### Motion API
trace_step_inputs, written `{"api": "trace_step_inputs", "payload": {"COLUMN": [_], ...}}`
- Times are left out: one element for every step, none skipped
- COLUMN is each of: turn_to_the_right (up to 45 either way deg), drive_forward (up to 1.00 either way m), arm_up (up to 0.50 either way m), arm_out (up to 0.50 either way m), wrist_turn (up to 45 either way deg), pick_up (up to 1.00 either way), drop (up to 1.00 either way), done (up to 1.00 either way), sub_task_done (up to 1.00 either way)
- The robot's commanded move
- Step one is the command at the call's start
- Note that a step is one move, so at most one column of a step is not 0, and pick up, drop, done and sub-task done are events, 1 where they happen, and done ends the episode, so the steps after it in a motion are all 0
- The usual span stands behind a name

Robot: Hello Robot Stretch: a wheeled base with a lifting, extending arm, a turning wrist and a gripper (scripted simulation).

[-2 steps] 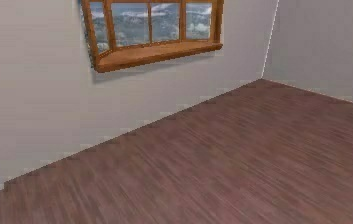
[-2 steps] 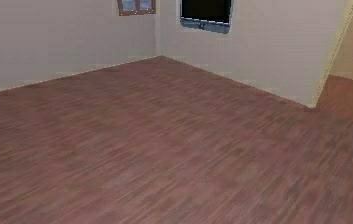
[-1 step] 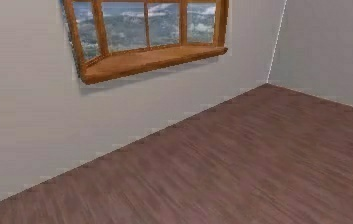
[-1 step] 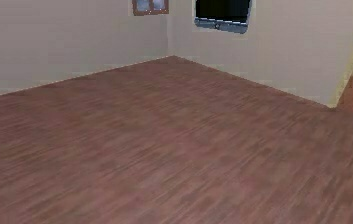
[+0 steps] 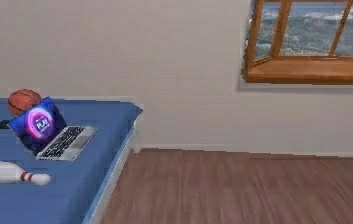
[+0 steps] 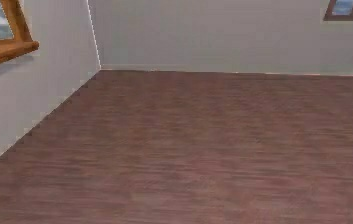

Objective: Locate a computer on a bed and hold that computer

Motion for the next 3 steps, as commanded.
{"api": "trace_step_inputs", "payload": {"turn_to_the_right": [-45.0, -45.0, -30.0], "drive_forward": [0.0, 0.0, 0.0], "arm_up": [0.0, 0.0, 0.0], "arm_out": [0.0, 0.0, 0.0], "wrist_turn": [0.0, 0.0, 0.0], "pick_up": [0.0, 0.0, 0.0], "drop": [0.0, 0.0, 0.0], "done": [0.0, 0.0, 0.0], "sub_task_done": [0.0, 0.0, 0.0]}}
